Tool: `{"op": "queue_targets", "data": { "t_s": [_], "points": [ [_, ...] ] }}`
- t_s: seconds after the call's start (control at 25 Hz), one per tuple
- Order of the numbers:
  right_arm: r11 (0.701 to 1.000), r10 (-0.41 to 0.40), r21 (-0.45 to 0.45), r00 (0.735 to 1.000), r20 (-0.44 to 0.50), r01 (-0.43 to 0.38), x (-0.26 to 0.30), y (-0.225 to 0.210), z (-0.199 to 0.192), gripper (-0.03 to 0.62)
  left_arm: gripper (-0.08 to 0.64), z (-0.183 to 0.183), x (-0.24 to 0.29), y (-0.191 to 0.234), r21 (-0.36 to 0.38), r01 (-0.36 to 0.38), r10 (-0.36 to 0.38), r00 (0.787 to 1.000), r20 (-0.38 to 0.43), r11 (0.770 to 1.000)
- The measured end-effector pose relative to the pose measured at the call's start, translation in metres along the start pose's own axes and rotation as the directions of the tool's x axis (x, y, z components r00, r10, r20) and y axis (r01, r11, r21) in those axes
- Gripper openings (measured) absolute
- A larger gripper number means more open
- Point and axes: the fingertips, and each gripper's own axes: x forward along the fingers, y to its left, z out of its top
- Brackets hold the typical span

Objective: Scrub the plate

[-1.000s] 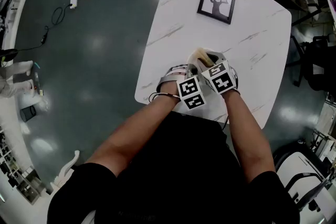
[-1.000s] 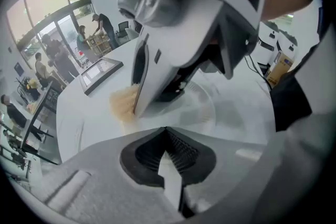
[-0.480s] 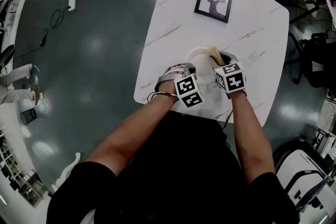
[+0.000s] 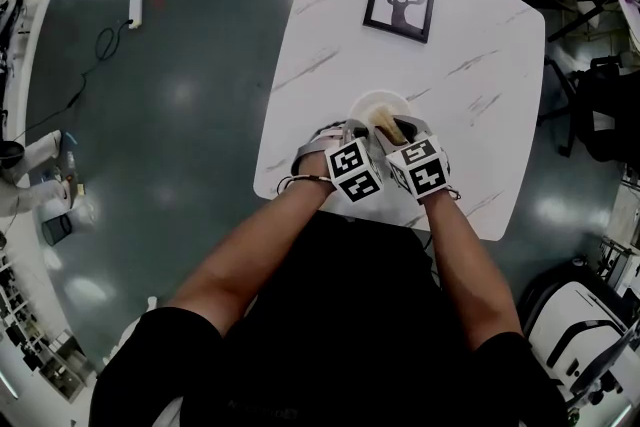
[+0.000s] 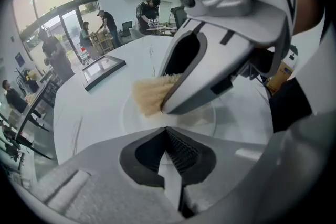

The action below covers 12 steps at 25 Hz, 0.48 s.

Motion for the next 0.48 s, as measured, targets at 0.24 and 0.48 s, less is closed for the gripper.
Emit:
{"op": "queue_targets", "data": {
  "t_s": [0.24, 0.48],
  "points": [
    [1.000, 0.014, -0.020, 0.999, -0.040, -0.015, 0.010, 0.011, -0.012, 0.130, 0.008, -0.001, 0.001, -0.001, -0.002, -0.003, 0.003, 1.000, -0.004, 1.000],
    [0.999, -0.027, 0.026, 0.999, -0.041, 0.028, 0.005, -0.011, -0.019, 0.132, 0.008, -0.001, 0.003, 0.000, 0.003, 0.003, -0.003, 1.000, 0.006, 1.000]
  ]
}}
